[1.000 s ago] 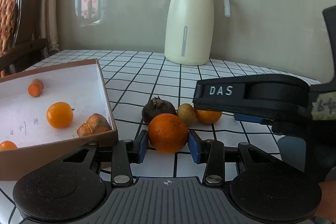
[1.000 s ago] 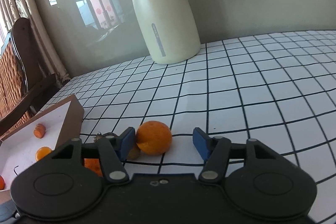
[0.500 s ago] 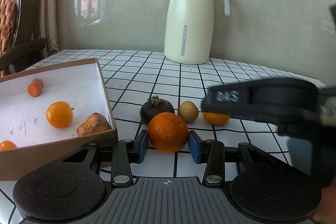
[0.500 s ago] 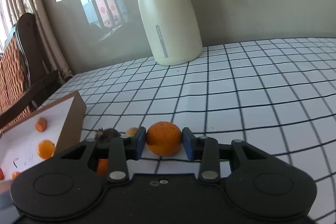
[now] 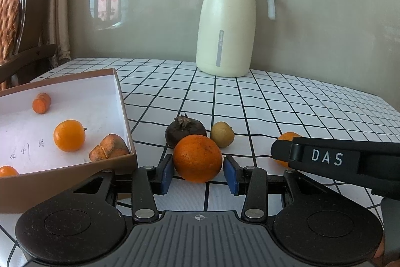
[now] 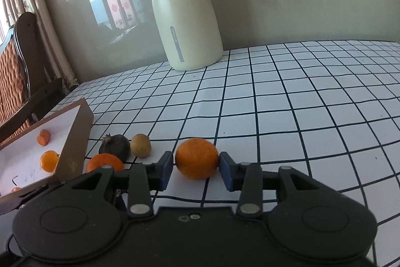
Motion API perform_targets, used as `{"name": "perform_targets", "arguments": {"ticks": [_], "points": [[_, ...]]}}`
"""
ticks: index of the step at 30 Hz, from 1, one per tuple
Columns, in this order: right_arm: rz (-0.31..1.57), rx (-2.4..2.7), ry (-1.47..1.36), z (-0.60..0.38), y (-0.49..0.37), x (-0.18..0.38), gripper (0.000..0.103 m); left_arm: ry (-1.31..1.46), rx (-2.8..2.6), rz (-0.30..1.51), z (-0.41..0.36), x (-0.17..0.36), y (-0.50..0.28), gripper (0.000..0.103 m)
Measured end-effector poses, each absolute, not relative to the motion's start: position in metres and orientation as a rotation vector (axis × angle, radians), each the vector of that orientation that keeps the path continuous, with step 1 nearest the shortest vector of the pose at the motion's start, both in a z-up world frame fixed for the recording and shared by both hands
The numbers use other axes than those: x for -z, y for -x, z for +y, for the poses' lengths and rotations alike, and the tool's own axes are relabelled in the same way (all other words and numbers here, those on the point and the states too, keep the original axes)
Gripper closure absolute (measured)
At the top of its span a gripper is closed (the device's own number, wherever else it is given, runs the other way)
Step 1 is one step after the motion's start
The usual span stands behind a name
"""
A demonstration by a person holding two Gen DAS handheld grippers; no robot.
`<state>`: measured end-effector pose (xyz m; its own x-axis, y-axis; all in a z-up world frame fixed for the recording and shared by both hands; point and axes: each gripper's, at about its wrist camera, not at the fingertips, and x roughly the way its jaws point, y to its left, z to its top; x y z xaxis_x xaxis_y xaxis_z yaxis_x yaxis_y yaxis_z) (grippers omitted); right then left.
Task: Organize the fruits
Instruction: 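Lift both oranges off the table with both grippers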
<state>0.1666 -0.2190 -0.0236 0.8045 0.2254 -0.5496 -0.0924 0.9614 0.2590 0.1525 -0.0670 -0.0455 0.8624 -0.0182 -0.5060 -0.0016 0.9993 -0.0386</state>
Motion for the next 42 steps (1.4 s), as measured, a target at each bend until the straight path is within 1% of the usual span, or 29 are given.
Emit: {"name": "perform_targets", "arguments": {"ticks": [3,6,8,10,32,42], "points": [[0.600,-0.178,-0.216,-0.217,-0.165,0.022,0.073,0.044,0.012,0.529,-0.067,0.045,-0.153,0.059],[0.592,-0.177,-0.200,-0.214,-0.164,0.023,0.074,0.059,0.010,0.522,-0.066,0.045,-0.152,0.059],[0.592,-0.181,-0.204,-0.214,-0.164,0.022,0.074,0.066,0.008,0.521,-0.065,0.045,-0.152,0.062],[0.590,-0.179,-0.199,-0.214,-0.163,0.021,0.074,0.076,0.013,0.523,-0.064,0.045,-0.151,0.062],[0.575,-0.156,-0.127,-0.228,-0.114,0.011,0.074,0.019,0.070,0.511,-0.063,0.034,-0.119,0.063],[0.539,-0.166,-0.116,-0.222,-0.092,-0.001,0.074,-0.003,0.099,0.476,-0.058,0.021,-0.095,0.063]]}}
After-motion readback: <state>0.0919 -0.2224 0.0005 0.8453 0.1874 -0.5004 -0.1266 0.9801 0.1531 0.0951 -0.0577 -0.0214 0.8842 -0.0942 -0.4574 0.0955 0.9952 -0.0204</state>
